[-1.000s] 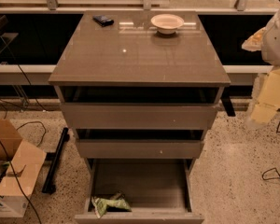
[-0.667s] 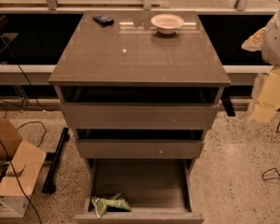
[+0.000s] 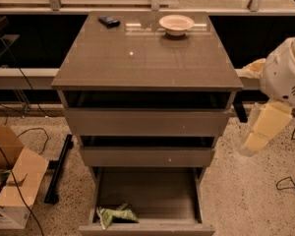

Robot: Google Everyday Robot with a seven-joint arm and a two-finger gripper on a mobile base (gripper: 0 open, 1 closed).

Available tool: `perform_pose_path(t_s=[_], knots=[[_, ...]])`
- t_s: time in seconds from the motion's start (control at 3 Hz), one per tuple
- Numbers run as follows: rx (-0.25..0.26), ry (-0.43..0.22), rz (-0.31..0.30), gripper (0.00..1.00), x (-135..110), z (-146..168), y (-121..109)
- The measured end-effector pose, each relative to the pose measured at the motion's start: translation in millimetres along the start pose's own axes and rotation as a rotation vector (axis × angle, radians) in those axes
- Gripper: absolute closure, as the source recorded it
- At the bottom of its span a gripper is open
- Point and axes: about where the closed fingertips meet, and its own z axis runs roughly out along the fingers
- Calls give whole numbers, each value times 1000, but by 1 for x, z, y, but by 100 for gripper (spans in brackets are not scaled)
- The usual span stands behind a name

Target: Pick green jalapeno chip bag from bottom drawer and place on counter

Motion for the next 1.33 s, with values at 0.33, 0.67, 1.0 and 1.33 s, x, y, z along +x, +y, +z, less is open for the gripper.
perform_pose_path(t_s=[0.33,0.67,1.0,1.33], knots=[[-32,-147,66,0,8,49,8],[-151,-301,177,0,21,112,15],[-209,-339,216,0,25,137,17],[-206,-343,231,0,18,150,21]])
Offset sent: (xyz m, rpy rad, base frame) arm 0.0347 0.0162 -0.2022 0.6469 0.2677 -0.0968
